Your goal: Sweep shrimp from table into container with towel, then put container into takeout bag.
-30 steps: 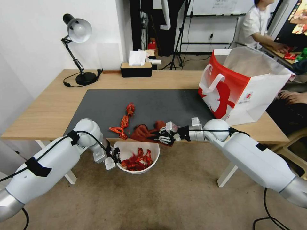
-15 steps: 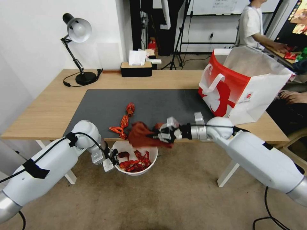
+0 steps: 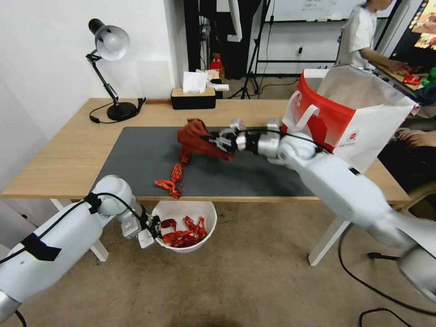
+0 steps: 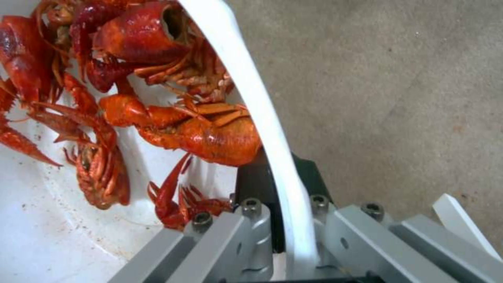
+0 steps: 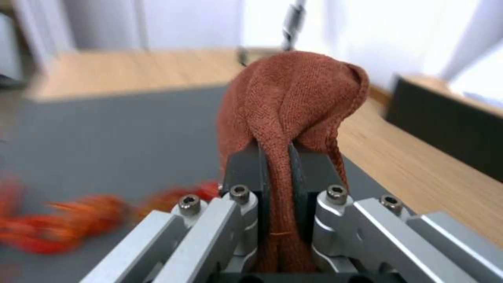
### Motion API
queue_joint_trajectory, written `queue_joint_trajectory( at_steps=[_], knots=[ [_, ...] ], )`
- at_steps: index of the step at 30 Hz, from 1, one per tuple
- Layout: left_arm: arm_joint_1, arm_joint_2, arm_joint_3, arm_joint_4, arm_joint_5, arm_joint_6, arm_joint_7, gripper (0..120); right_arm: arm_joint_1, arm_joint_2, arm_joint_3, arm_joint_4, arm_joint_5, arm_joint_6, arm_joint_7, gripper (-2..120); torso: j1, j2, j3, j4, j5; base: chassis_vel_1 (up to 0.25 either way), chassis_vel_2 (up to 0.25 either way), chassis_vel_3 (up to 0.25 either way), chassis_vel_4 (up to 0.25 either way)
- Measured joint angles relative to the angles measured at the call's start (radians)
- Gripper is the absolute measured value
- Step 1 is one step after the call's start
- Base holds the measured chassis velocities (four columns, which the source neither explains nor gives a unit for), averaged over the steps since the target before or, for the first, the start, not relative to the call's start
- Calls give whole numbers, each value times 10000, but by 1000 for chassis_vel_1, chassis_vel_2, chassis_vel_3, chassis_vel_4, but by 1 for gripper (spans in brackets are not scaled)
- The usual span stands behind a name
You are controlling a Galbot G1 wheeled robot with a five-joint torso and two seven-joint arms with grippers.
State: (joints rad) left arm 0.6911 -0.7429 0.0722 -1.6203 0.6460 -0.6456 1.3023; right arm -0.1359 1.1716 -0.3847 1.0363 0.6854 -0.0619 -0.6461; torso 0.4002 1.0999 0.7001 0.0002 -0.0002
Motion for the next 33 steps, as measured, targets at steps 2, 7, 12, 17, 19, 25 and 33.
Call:
queue_joint_trajectory(
  at_steps=[2, 7, 12, 17, 19, 25, 33],
  knots=[
    [8, 19, -68, 19, 4, -33, -8, 0, 104, 325, -144, -497, -314, -1, 183, 7, 0, 0, 0, -6, 0, 0, 0, 0, 0],
    [2, 49, -178, 82, 96, -122, -8, 0, 217, 1238, -365, -1534, -1250, -29, 333, 7, 0, 0, 0, 1, 0, 0, 0, 0, 0],
    [-1, 58, -236, 99, 104, -161, -16, 0, 230, 1673, -464, -2027, -1378, -42, 174, 7, -1, 0, -1, -2, 0, 0, 0, 0, 0],
    [0, 61, -301, 192, 91, -231, -57, 0, 271, 1755, -574, -2248, -1387, -42, -349, 7, 0, 0, -2, -2, 1, 0, 0, 0, 0],
    [6, 59, -373, 266, 92, -308, -81, 0, 282, 1735, -597, -2311, -1376, -20, -745, 7, -1, 1, -2, -3, 2, 0, 0, 0, 0],
    [11, 57, -440, 336, 123, -381, -139, 0, 225, 1603, -636, -2250, -1343, 130, -1580, 7, -1, 0, -2, -3, 2, 0, 0, 0, 0],
    [-2, 114, -491, 379, 119, -389, -206, 0, 63, 1299, -731, -1852, -1311, 190, -2229, 7, -2, 1, -3, -1, 4, 0, 0, 0, 0]
  ],
)
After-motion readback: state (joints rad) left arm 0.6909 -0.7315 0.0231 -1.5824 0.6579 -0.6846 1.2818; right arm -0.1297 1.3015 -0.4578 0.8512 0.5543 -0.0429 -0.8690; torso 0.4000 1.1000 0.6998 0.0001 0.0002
